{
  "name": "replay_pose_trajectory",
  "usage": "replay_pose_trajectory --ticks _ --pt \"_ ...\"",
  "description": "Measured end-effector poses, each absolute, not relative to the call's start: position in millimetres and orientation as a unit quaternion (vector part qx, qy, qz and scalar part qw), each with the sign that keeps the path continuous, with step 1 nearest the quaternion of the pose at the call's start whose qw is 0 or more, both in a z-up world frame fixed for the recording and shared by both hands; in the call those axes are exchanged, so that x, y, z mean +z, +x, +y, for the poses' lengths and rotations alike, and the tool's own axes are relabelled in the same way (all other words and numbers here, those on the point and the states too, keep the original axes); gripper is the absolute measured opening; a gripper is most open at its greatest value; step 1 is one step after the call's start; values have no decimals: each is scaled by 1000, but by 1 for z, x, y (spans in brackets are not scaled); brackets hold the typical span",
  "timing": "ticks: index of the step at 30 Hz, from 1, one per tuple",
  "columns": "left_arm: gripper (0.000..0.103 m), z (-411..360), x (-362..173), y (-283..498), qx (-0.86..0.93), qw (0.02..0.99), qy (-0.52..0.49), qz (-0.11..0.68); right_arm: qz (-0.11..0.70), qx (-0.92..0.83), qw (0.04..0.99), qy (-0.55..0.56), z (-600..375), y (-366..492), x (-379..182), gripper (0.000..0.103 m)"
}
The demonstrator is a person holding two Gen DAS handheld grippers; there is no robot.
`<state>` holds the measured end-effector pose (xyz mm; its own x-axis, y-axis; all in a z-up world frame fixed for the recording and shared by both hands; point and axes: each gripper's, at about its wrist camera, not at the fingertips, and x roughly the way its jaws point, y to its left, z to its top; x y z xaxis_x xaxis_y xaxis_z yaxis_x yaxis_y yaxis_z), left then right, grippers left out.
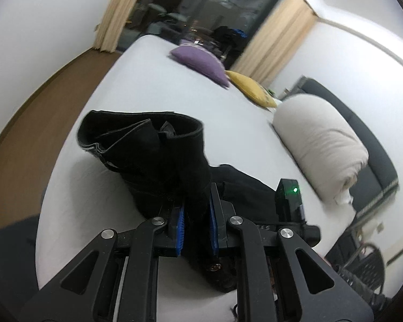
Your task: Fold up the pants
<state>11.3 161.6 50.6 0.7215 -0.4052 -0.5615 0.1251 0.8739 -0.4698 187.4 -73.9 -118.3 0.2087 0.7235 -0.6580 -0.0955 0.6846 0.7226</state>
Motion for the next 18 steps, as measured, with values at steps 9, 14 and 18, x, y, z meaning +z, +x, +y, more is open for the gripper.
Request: replay_pose_trajectory --ticks 9,14,18 --pt "13 21 62 22 -244 905 -15 347 429 368 692 449 -178 177 -63 87" --pt "2 -56 18 6 -305 870 103 373 404 383 707 436 -215 155 -47 96" --pt "2 -95 -10 -18 -340 845 170 377 433 343 711 435 -240 153 -70 99"
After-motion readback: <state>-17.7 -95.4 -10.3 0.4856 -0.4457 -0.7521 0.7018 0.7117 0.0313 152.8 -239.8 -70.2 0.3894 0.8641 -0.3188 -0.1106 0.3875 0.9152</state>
